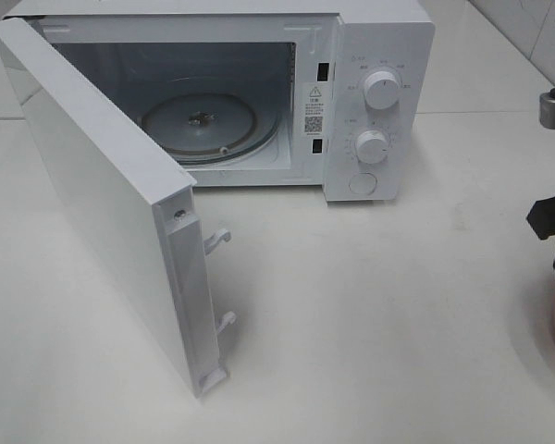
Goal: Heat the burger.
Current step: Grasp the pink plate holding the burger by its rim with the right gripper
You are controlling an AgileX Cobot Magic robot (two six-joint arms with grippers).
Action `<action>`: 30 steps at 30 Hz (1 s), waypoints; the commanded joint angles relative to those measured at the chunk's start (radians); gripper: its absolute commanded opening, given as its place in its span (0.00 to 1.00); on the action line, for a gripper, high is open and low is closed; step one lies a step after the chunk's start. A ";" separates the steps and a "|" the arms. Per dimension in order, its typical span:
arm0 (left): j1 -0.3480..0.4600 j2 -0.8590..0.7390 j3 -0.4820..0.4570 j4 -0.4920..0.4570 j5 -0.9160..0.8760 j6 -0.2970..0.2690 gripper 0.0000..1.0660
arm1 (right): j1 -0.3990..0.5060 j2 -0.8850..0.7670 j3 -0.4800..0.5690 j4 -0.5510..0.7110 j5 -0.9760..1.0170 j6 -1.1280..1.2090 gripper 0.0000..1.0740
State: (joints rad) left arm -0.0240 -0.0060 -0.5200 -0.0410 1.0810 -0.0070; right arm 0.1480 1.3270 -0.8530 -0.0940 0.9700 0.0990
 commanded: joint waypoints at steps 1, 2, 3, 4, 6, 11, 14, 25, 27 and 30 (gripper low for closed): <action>-0.002 -0.015 0.003 -0.008 -0.013 0.000 0.94 | -0.005 -0.005 -0.001 -0.047 -0.011 -0.001 0.88; -0.002 -0.015 0.003 -0.008 -0.013 0.000 0.94 | -0.005 -0.005 -0.001 -0.047 -0.011 -0.001 0.88; -0.002 -0.015 0.003 -0.008 -0.013 0.000 0.94 | -0.005 -0.005 -0.001 -0.050 -0.011 -0.001 0.91; -0.002 -0.015 0.003 -0.008 -0.013 0.000 0.94 | -0.005 -0.005 -0.001 -0.050 -0.011 -0.001 0.96; -0.002 -0.015 0.003 -0.008 -0.013 0.000 0.94 | -0.005 -0.005 -0.001 -0.050 -0.010 -0.001 0.95; -0.002 -0.015 0.003 -0.008 -0.013 0.000 0.94 | -0.005 -0.003 -0.001 -0.050 -0.010 0.003 0.94; -0.002 -0.015 0.003 -0.008 -0.013 0.000 0.94 | -0.005 0.021 0.000 -0.050 -0.012 0.020 0.93; -0.002 -0.015 0.003 -0.008 -0.013 0.000 0.94 | -0.005 0.101 0.000 -0.050 -0.064 0.041 0.91; -0.002 -0.015 0.003 -0.008 -0.013 0.000 0.94 | -0.005 0.126 0.007 -0.050 -0.072 0.041 0.90; -0.002 -0.015 0.003 -0.008 -0.013 0.000 0.94 | -0.005 0.136 0.034 -0.050 -0.100 0.042 0.89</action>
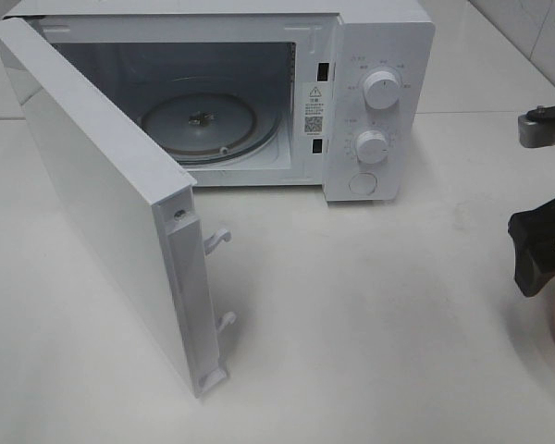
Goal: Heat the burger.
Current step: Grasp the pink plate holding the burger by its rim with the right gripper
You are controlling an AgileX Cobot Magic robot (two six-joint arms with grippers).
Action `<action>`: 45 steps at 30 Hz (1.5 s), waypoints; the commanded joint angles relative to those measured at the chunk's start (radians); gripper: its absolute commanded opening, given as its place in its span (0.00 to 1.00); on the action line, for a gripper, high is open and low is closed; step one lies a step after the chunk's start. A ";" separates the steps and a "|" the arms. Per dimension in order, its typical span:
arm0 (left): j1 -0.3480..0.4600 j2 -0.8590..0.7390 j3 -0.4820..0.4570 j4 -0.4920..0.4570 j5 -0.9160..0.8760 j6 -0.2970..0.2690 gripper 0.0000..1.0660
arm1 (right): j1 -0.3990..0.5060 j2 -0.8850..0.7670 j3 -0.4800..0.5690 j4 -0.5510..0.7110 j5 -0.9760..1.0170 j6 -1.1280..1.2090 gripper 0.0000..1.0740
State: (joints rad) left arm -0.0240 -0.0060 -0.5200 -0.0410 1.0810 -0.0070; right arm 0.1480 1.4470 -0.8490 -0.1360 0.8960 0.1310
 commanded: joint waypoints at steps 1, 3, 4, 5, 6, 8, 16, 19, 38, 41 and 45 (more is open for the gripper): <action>-0.002 -0.015 0.003 -0.008 -0.013 0.000 0.94 | -0.005 0.020 0.065 -0.012 -0.050 0.017 0.89; -0.002 -0.015 0.003 -0.008 -0.013 0.000 0.94 | -0.007 0.020 0.079 -0.017 -0.062 0.020 0.89; -0.002 -0.015 0.003 -0.008 -0.013 0.000 0.94 | -0.033 0.020 0.110 -0.019 -0.091 0.020 0.88; -0.002 -0.015 0.003 -0.008 -0.013 0.000 0.94 | -0.033 0.020 0.110 -0.019 -0.091 0.020 0.88; -0.002 -0.015 0.003 -0.008 -0.013 0.000 0.94 | -0.058 0.020 0.132 -0.018 -0.120 0.026 0.88; -0.002 -0.015 0.003 -0.008 -0.013 0.000 0.94 | -0.071 0.020 0.141 -0.016 -0.134 0.028 0.87; -0.002 -0.015 0.003 -0.008 -0.013 0.000 0.94 | -0.123 0.032 0.186 0.006 -0.229 0.016 0.86; -0.002 -0.015 0.003 -0.008 -0.013 0.000 0.94 | -0.132 0.074 0.193 0.006 -0.262 0.019 0.86; -0.002 -0.015 0.003 -0.008 -0.013 0.000 0.94 | -0.132 0.236 0.193 0.007 -0.370 0.030 0.83; -0.002 -0.015 0.003 -0.008 -0.013 0.000 0.94 | -0.132 0.259 0.193 0.005 -0.380 0.035 0.82; -0.002 -0.015 0.003 -0.008 -0.013 0.000 0.94 | -0.132 0.261 0.193 0.005 -0.383 0.035 0.81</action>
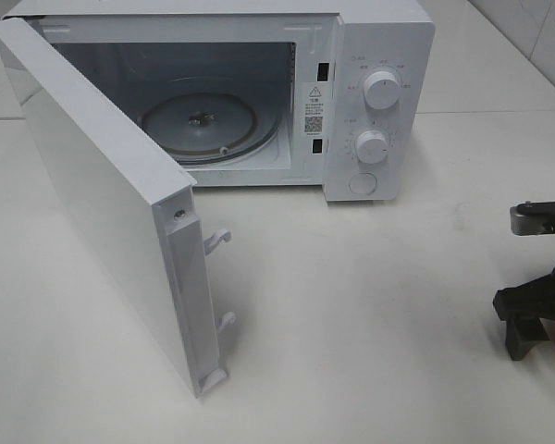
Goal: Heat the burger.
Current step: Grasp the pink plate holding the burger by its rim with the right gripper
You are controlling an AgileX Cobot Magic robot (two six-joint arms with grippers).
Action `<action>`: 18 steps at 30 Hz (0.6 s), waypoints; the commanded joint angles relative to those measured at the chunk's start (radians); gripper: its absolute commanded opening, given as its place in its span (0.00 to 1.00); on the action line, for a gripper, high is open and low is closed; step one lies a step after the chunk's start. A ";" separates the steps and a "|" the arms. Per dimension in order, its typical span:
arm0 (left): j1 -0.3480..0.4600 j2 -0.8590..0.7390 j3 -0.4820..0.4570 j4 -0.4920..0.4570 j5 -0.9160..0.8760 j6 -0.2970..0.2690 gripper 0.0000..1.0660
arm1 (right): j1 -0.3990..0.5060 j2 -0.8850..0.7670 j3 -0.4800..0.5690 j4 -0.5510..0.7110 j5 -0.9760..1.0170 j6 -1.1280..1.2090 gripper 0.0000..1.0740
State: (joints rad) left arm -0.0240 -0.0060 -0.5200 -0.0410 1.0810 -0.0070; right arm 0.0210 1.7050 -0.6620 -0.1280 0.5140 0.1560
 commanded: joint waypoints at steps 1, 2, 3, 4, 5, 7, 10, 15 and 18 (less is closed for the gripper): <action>-0.002 -0.015 0.003 -0.008 -0.013 0.000 0.94 | -0.005 0.003 0.006 -0.004 -0.001 0.010 0.81; -0.002 -0.015 0.003 -0.008 -0.013 0.000 0.94 | -0.005 0.003 0.006 -0.004 -0.001 0.010 0.81; -0.002 -0.015 0.003 -0.008 -0.013 0.000 0.94 | -0.005 0.003 0.006 -0.004 -0.001 0.010 0.80; -0.002 -0.015 0.003 -0.008 -0.013 0.000 0.94 | -0.005 0.003 0.006 -0.004 -0.001 0.010 0.80; -0.002 -0.015 0.003 -0.008 -0.013 0.000 0.94 | -0.005 0.003 0.006 -0.004 0.000 0.010 0.79; -0.002 -0.015 0.003 -0.008 -0.013 0.000 0.94 | -0.005 0.003 0.006 -0.004 0.000 0.010 0.77; -0.002 -0.015 0.003 -0.008 -0.013 0.000 0.94 | -0.005 0.003 0.006 -0.004 0.000 0.010 0.75; -0.002 -0.015 0.003 -0.008 -0.013 0.000 0.94 | -0.005 0.003 0.006 -0.004 0.000 0.010 0.74; -0.002 -0.015 0.003 -0.008 -0.013 0.000 0.94 | -0.005 0.003 0.006 -0.004 0.005 0.010 0.72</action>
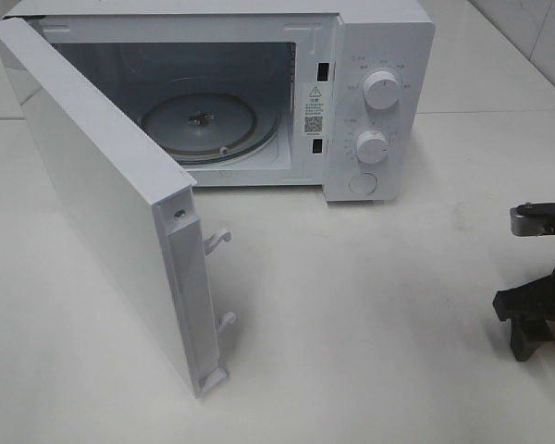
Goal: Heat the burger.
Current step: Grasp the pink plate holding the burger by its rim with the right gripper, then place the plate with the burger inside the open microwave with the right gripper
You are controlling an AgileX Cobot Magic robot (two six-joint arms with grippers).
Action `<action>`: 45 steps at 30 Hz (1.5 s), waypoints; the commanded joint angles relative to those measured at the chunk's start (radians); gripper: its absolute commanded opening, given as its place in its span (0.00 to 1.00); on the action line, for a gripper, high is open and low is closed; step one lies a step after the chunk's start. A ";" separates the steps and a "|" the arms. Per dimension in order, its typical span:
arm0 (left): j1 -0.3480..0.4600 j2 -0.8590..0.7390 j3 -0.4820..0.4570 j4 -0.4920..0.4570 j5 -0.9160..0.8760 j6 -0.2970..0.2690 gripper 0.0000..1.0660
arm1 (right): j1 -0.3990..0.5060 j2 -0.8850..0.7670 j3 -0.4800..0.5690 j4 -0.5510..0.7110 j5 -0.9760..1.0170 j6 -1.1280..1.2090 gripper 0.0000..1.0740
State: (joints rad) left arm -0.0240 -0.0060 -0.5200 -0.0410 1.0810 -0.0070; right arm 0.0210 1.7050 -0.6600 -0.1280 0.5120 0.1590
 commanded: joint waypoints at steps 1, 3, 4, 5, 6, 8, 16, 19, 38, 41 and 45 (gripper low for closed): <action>-0.002 -0.015 0.003 -0.008 -0.013 0.000 0.94 | -0.005 0.003 0.004 -0.004 0.007 0.007 0.72; -0.002 -0.015 0.003 -0.008 -0.013 0.000 0.94 | -0.005 0.003 0.011 -0.004 0.005 0.007 0.61; -0.002 -0.015 0.003 -0.008 -0.013 0.000 0.94 | -0.005 0.003 0.011 -0.004 0.005 0.007 0.61; -0.002 -0.015 0.003 -0.008 -0.013 0.000 0.94 | -0.005 0.003 0.017 -0.004 -0.001 0.007 0.57; -0.002 -0.015 0.003 -0.008 -0.013 0.000 0.94 | -0.005 0.003 0.023 -0.004 -0.005 0.007 0.46; -0.002 -0.015 0.003 -0.008 -0.013 0.000 0.94 | -0.005 0.003 0.027 -0.004 -0.011 0.010 0.33; -0.002 -0.015 0.003 -0.008 -0.013 0.000 0.94 | -0.005 0.003 0.027 -0.001 -0.014 0.019 0.00; -0.002 -0.015 0.003 -0.008 -0.013 0.000 0.94 | -0.005 0.003 0.027 -0.001 -0.019 0.019 0.00; -0.002 -0.015 0.003 -0.008 -0.013 0.000 0.94 | -0.003 -0.001 0.026 -0.001 -0.015 0.022 0.00; -0.002 -0.015 0.003 -0.008 -0.013 0.000 0.94 | 0.002 -0.014 0.026 -0.001 -0.015 0.019 0.00; -0.002 -0.015 0.003 -0.008 -0.013 0.000 0.94 | 0.047 -0.054 0.026 -0.008 -0.014 0.010 0.00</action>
State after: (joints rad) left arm -0.0240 -0.0060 -0.5200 -0.0410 1.0810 -0.0070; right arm 0.0470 1.6670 -0.6450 -0.1540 0.5130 0.1780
